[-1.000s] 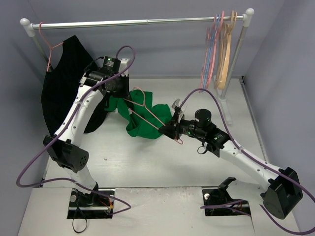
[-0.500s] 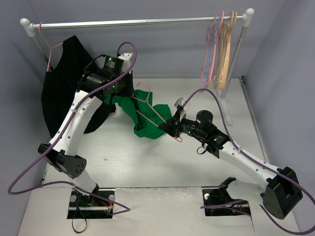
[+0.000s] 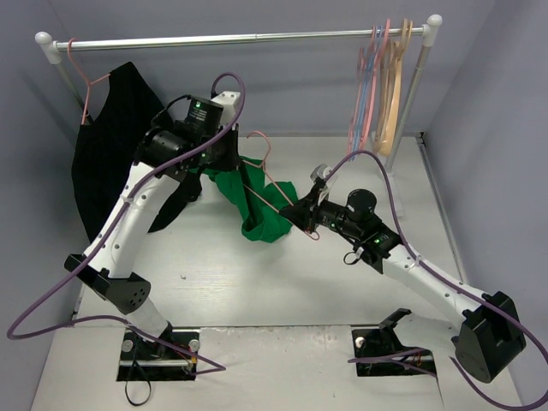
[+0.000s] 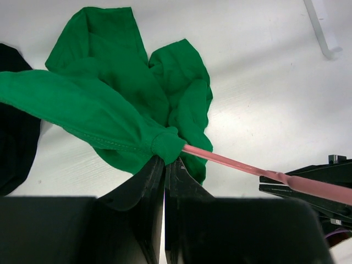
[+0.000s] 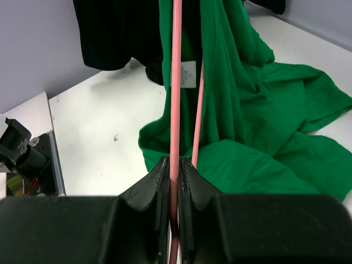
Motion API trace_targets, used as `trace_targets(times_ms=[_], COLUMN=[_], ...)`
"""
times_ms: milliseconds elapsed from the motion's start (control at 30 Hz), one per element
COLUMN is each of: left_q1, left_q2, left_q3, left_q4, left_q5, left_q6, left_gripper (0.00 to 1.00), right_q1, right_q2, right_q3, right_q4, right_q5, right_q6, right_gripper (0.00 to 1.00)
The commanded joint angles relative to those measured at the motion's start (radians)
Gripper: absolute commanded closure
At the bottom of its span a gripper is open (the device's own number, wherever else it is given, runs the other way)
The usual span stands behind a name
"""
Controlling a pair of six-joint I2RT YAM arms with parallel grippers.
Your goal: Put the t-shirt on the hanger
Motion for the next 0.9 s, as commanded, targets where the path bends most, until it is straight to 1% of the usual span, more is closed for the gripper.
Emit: trace_targets(times_ms=[0, 167, 200, 333, 567, 867], left_q1=[-0.032, -0.055, -0.055, -0.055, -0.077, -0.132], left_q2=[-0.020, 0.001, 0.006, 0.004, 0.024, -0.028], left_q3=[0.052, 0.100, 0.106, 0.123, 0.121, 0.037], left_q4=[0.038, 0.064, 0.072, 0.133, 0.150, 0.248], left_q5=[-0.018, -0.056, -0.085, -0.104, -0.010, 0.039], left_q6=[0.009, 0.015, 0.015, 0.009, -0.032, -0.061], left_gripper=[0.95, 0.95, 0.95, 0.91, 0.91, 0.91], right_q1=[-0.005, -0.004, -0.004, -0.004, -0.006, -0.013], right_q2=[0.014, 0.034, 0.037, 0.020, 0.026, 0.071], right_q3=[0.072, 0.080, 0.079, 0.056, 0.056, 0.069], right_q4=[0.163, 0.193, 0.193, 0.203, 0.218, 0.256], right_q5=[-0.035, -0.057, -0.063, -0.051, -0.040, -0.058], right_q6=[0.006, 0.016, 0.019, 0.024, 0.018, 0.024], right_gripper=[1.00, 1.00, 1.00, 1.00, 1.00, 1.00])
